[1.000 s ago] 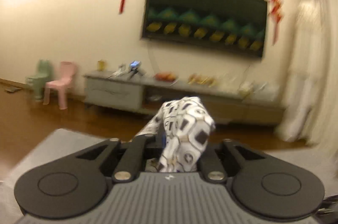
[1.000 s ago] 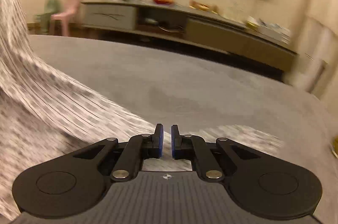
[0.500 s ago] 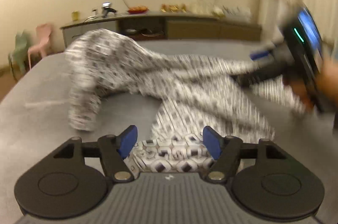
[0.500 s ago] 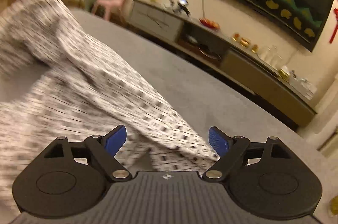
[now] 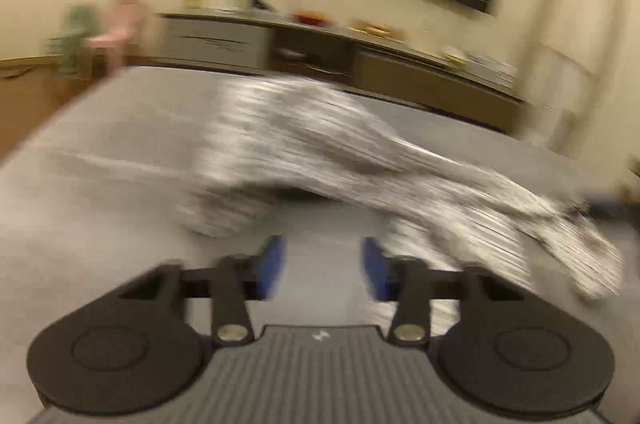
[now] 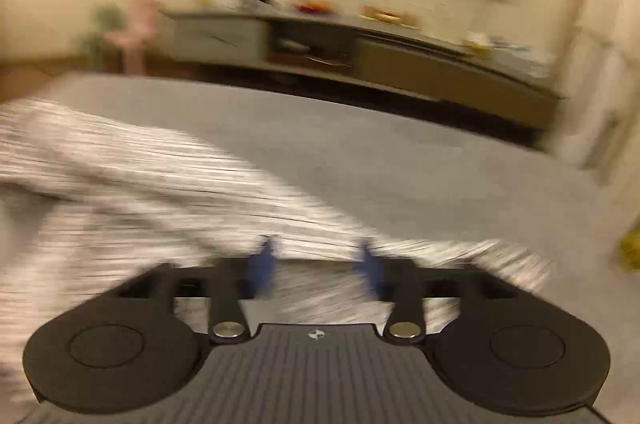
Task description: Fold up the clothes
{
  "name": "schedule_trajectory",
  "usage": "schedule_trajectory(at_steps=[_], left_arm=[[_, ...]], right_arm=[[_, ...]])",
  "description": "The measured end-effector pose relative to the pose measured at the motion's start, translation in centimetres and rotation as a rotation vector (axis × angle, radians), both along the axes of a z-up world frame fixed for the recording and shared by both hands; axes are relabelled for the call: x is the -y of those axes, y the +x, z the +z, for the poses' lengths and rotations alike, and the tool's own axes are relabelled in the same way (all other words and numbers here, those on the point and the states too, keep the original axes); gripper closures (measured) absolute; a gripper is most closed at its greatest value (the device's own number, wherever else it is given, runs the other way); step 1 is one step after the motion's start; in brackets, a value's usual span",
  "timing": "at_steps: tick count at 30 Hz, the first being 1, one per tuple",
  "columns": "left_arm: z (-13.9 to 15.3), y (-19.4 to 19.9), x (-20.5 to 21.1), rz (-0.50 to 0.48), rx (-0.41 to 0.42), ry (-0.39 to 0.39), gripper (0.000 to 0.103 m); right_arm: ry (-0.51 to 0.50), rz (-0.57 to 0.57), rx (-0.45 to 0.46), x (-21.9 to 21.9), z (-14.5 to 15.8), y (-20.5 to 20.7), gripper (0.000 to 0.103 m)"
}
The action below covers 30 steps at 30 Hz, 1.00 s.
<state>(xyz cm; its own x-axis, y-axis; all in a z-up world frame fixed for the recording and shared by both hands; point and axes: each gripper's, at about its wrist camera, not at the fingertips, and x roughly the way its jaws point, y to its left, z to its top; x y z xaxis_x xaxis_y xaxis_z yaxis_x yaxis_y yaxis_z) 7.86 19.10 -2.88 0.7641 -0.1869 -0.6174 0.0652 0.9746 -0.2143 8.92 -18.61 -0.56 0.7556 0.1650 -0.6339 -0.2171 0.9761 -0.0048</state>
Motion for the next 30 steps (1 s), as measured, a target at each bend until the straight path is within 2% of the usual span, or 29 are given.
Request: schedule_trajectory(at_steps=[2, 3, 5, 6, 7, 8, 10, 14, 16, 18, 22, 24, 25, 26, 27, 28, 30], left_arm=[[-0.1, 1.9, -2.2, 0.076, -0.022, -0.02, 0.047], [-0.3, 2.9, -2.7, 0.076, -0.029, -0.044, 0.046], [-0.6, 4.9, -3.6, 0.078, -0.045, -0.092, 0.045], [-0.7, 5.9, -4.1, 0.078, -0.053, -0.116, 0.047], [-0.8, 6.8, -4.4, 0.083, -0.06, -0.13, 0.051], [-0.7, 7.5, -4.3, 0.096, -0.063, -0.123, 0.068], [-0.6, 8.9, -4.7, 0.11, -0.06, -0.131, 0.097], [1.1, 11.0, -5.4, 0.133, 0.024, -0.163, 0.098], [3.0, 10.9, -5.2, 0.115, 0.1, -0.17, 0.098], [5.1, 10.2, -4.8, 0.079, 0.183, -0.177, 0.098], [9.5, 8.1, -2.2, -0.027, 0.324, -0.164, 0.098], [11.9, 7.6, 0.1, -0.079, 0.376, -0.148, 0.098], [13.1, 7.3, 1.3, -0.102, 0.4, -0.135, 0.098], [14.3, 7.0, 2.5, -0.123, 0.422, -0.122, 0.098], [15.2, 6.7, 3.6, -0.136, 0.439, -0.108, 0.098], [15.9, 6.5, 4.8, -0.141, 0.449, -0.097, 0.098], [17.3, 6.1, 6.7, -0.143, 0.464, -0.068, 0.098]], right_arm=[[0.071, 0.101, -0.046, -2.4, -0.5, -2.7, 0.021], [0.082, 0.142, -0.07, -3.9, -1.3, -3.5, 0.021], [0.05, 0.188, -0.098, -6.5, -2.9, -4.1, 0.024], [0.023, 0.199, -0.108, -7.6, -3.6, -4.1, 0.029], [-0.003, 0.217, -0.113, -8.2, -3.8, -4.1, 0.068], [-0.038, 0.222, -0.101, -8.2, -3.7, -4.5, 0.099], [-0.097, 0.216, -0.055, -7.7, -2.9, -5.2, 0.1], [-0.116, 0.188, 0.035, -5.1, 1.1, -6.4, 0.103], [-0.113, 0.178, 0.073, -3.7, 3.0, -7.4, 0.103], [-0.067, 0.184, 0.092, -2.2, 4.6, -8.3, 0.103], [0.004, 0.178, 0.068, -0.1, 4.8, -8.2, 0.102], [0.051, 0.144, 0.032, 0.3, 3.7, -7.2, 0.1], [0.077, 0.124, 0.013, 0.5, 3.1, -6.7, 0.093], [0.134, 0.122, -0.008, 0.4, 2.3, -6.3, 0.066], [0.203, 0.127, -0.029, 0.2, 1.4, -6.0, 0.046], [0.249, 0.146, -0.06, -0.6, 0.2, -5.7, 0.012], [0.237, 0.178, -0.098, -3.1, -2.5, -5.2, 0.009]])
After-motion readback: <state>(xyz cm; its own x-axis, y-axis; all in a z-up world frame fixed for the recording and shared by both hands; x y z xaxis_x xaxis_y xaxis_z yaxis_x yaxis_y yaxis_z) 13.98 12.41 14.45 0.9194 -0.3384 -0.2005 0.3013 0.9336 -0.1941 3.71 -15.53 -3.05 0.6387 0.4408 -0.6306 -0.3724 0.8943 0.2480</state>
